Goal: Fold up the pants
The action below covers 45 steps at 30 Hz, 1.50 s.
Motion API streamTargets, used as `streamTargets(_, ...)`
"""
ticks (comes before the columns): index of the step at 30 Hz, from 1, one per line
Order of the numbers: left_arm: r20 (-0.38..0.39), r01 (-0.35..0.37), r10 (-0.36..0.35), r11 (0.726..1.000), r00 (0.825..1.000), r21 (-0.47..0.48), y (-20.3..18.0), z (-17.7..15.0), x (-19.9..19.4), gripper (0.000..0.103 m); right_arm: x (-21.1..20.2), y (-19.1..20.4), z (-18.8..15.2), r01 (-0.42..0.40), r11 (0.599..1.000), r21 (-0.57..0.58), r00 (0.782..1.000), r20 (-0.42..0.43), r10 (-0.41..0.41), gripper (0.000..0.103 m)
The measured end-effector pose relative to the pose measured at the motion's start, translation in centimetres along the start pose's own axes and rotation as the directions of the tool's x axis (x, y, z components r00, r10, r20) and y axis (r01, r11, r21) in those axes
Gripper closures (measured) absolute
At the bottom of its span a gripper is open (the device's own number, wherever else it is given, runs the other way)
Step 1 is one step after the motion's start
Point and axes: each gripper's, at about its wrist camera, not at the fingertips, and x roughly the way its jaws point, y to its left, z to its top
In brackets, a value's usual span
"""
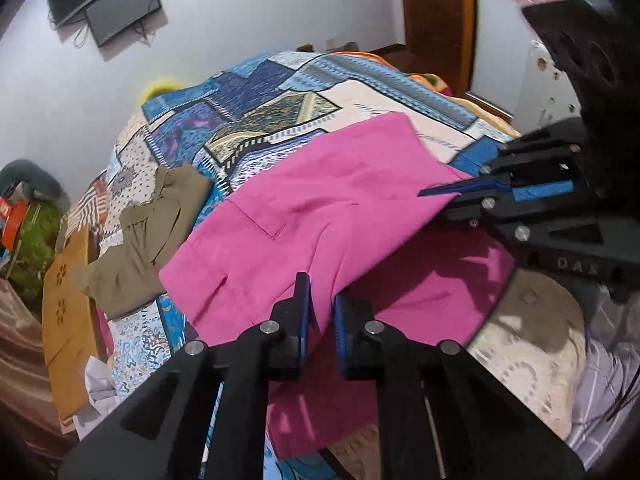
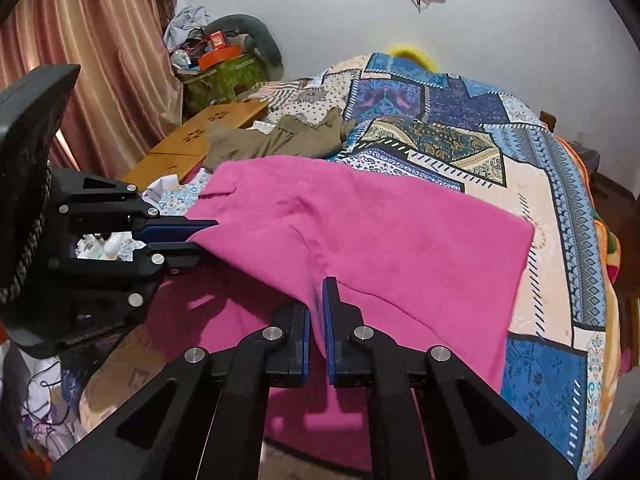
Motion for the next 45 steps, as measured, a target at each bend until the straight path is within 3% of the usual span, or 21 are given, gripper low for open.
streamTargets(5,-0.022,0.023,-0.023,1.000,0.999,0.012,-1.2,-1.5,-0.3,0.092,-1.1,0.4,-1.2,-0.017,1.000,-0.005,1.000,-0.013,0.017,0.098)
streamTargets(10,-0.080,0.061,-0.065,0.997,0.995,-0.054,-1.3,-2.8,0.5,0.091,-0.6,1.1,-2.8,-0.031,0.999,-0.008,0.997,-0.069,0.031,0.098)
streamTargets(18,-0.054,0.148,-0.162,0.969,0.985,-0.200,0.9,-4.3,-1.4,0.066,-0.6,0.4,-4.3,-0.039,0.997,0.062,0.989,-0.143,0.047,0.091)
streamTargets(22,-0.017,0.126,-0.135,0.957,0.991,-0.263,2.7,-5.6,-3.2,0.052,-2.1,0.0,-5.3,-0.032,0.996,0.079,0.990,-0.136,0.043,0.081)
streamTargets(24,-0.015,0.115,-0.125,0.945,0.992,-0.306,3.9,-6.3,-3.7,0.051,-3.3,-0.4,-5.7,-0.002,0.997,0.074,0.993,-0.120,0.011,0.067)
streamTargets(26,-0.016,0.110,-0.123,0.930,0.992,-0.350,5.0,-6.7,-3.9,0.051,-4.6,-0.9,-6.1,0.039,0.997,0.072,0.996,-0.083,-0.033,0.061)
streamTargets(31,-0.044,0.089,-0.117,0.907,0.992,-0.412,6.1,-7.3,-3.4,0.052,-6.5,-3.2,-6.6,0.119,0.985,0.128,0.993,-0.033,-0.116,0.061)
streamTargets(35,-0.091,0.066,-0.120,0.887,0.989,-0.456,6.1,-7.7,-1.7,0.052,-6.0,-5.6,-7.2,0.159,0.961,0.227,0.987,-0.042,-0.153,0.061)
streamTargets(39,-0.101,0.114,-0.190,0.856,0.977,-0.505,5.9,-8.3,-0.3,0.053,-4.4,-7.2,-8.5,0.172,0.935,0.310,0.984,-0.087,-0.152,0.061)
streamTargets(45,-0.095,0.084,-0.142,0.887,0.985,-0.455,4.5,-7.9,-0.6,0.064,-2.9,-7.9,-9.9,0.151,0.922,0.355,0.986,-0.117,-0.116,0.063)
